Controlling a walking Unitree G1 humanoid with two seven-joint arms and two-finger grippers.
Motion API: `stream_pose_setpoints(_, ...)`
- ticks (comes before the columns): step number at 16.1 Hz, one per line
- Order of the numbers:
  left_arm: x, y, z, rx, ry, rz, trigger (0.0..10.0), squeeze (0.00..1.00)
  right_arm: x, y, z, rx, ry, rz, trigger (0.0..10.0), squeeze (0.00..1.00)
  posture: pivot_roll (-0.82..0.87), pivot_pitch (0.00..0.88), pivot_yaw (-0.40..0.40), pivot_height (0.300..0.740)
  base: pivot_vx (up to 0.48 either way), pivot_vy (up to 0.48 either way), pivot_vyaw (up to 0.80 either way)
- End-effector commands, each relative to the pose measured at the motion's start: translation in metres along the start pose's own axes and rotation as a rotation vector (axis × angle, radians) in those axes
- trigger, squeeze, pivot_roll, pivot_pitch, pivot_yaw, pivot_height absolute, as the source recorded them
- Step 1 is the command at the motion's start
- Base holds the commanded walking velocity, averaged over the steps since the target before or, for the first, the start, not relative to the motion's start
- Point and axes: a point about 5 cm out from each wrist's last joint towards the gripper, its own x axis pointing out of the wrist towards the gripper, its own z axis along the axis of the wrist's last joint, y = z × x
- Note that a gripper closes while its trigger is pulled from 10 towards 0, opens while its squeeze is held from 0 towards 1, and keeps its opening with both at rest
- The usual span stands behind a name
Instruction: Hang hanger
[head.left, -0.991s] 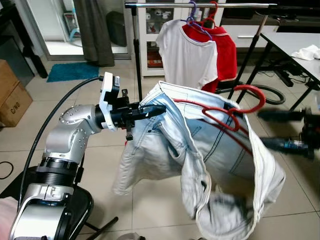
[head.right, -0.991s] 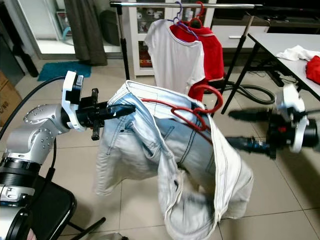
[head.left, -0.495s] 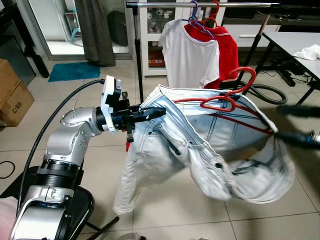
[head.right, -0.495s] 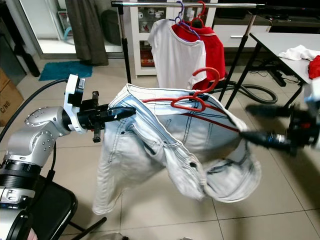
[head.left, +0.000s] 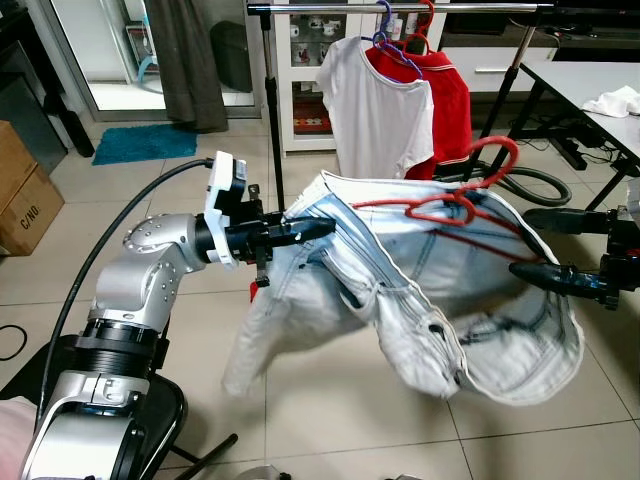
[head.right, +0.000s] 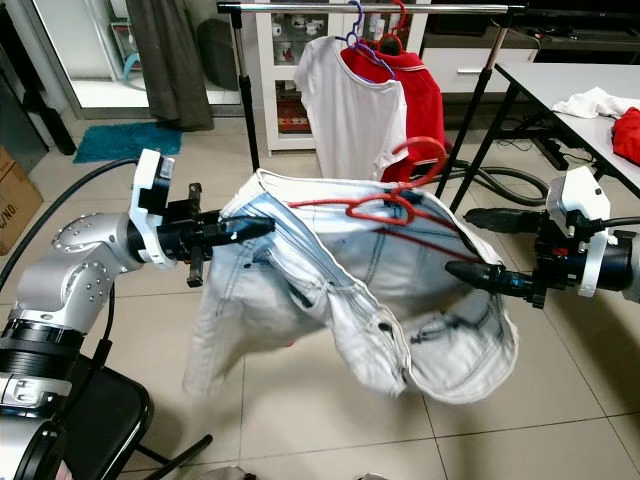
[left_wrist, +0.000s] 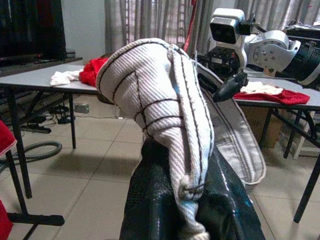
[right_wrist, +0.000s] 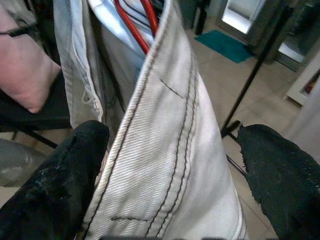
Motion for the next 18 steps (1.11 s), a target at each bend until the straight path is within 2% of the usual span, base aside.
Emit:
stream_pose_setpoints(1,0.001,0.0,0.01,0.043,-0.028,-0.018,0.0,0.0,-0.005,0.005,0.015,-0.021,-0.028,0.058,10.0,0.0,-0.13,0.0,0.026,0.74,0.0,0.0,0.0)
stream_pose_setpoints(2,0.0,0.002,0.009,0.043,-0.025,-0.007,0.0,0.0,-0.013,0.012,0.02,-0.012,-0.033,0.126,10.0,0.0,-0.13,0.0,0.026,0.74,0.0,0.0,0.0)
stream_pose_setpoints(4,-0.001,0.003,0.009,0.042,-0.023,-0.008,0.0,0.0,-0.031,0.015,0.027,0.035,-0.081,0.169,10.0,0.0,-0.13,0.0,0.026,0.74,0.0,0.0,0.0)
stream_pose_setpoints(6,0.0,0.001,0.009,0.038,-0.024,-0.027,0.0,0.0,-0.042,0.002,0.032,0.017,-0.119,0.054,10.0,0.0,-0.14,0.0,0.029,0.74,0.0,0.0,0.0)
stream_pose_setpoints(7,0.0,-0.001,0.01,0.036,-0.029,-0.05,0.0,0.0,-0.047,-0.015,0.024,-0.05,-0.034,-0.111,10.0,0.0,-0.14,0.0,0.033,0.74,0.0,0.0,0.0)
stream_pose_setpoints(8,0.001,-0.002,0.011,0.036,-0.032,-0.056,0.0,0.0,-0.048,-0.018,0.021,-0.062,-0.003,-0.138,10.0,0.0,-0.15,0.0,0.035,0.74,0.0,0.0,0.0)
stream_pose_setpoints(10,0.001,-0.002,0.012,0.039,-0.037,-0.064,0.0,0.0,-0.051,-0.025,0.011,-0.036,-0.013,-0.158,10.0,0.0,-0.15,0.0,0.036,0.74,0.0,0.0,0.0)
stream_pose_setpoints(15,0.001,-0.004,0.016,0.039,-0.051,-0.081,0.0,0.0,-0.039,-0.023,0.0,-0.013,0.034,-0.017,10.0,0.0,-0.14,0.0,0.033,0.74,0.0,0.0,0.0)
stream_pose_setpoints(18,0.001,-0.004,0.017,0.037,-0.061,-0.081,0.0,0.0,-0.021,-0.017,-0.007,-0.008,0.061,0.086,10.0,0.0,-0.14,0.0,0.027,0.74,0.0,0.0,0.0)
